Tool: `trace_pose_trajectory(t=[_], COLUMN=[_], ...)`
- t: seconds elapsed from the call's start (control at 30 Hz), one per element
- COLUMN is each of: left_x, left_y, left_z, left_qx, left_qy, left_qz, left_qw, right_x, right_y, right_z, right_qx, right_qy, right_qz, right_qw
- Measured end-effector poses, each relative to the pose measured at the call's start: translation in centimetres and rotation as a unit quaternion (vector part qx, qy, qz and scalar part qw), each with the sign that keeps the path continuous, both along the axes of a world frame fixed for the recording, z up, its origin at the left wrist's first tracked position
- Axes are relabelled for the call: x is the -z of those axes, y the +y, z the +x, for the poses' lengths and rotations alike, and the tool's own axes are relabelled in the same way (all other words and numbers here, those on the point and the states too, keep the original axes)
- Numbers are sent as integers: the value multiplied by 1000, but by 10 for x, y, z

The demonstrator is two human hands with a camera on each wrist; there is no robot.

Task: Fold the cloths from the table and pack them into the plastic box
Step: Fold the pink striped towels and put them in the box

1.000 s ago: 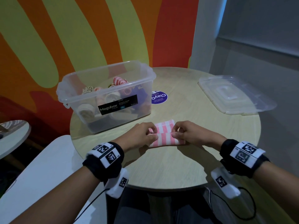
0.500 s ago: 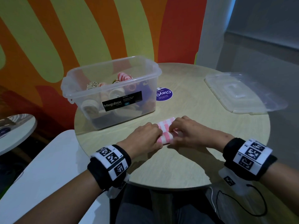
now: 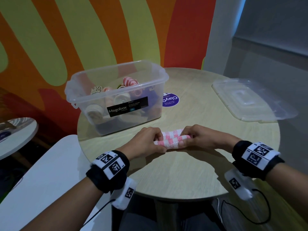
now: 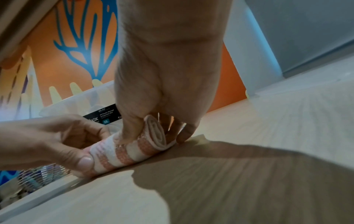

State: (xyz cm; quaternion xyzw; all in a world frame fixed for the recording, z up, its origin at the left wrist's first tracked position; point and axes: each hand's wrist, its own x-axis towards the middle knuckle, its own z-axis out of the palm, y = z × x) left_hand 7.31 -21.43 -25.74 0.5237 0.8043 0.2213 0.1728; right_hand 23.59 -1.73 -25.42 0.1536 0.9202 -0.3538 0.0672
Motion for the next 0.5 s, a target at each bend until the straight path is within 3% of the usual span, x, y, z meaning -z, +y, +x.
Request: trace_pose_trajectory(t=[0.2, 0.3, 0.5], left_x=[-7, -8, -12], left_y=[6, 17, 35], left_z=[-3, -11, -4], left_qx=[54, 38, -11], left_qy=[20, 7, 58], left_qz=[-68, -91, -136], left_qw=[996, 995, 989], right_x=[4, 3, 15], right_y=[-4, -8, -3], right_z=[-3, -10, -8], right_qx=[90, 80, 43], right_qy=[-19, -18, 88], right_qz=[-52, -5, 96], right_qw=[994, 997, 991])
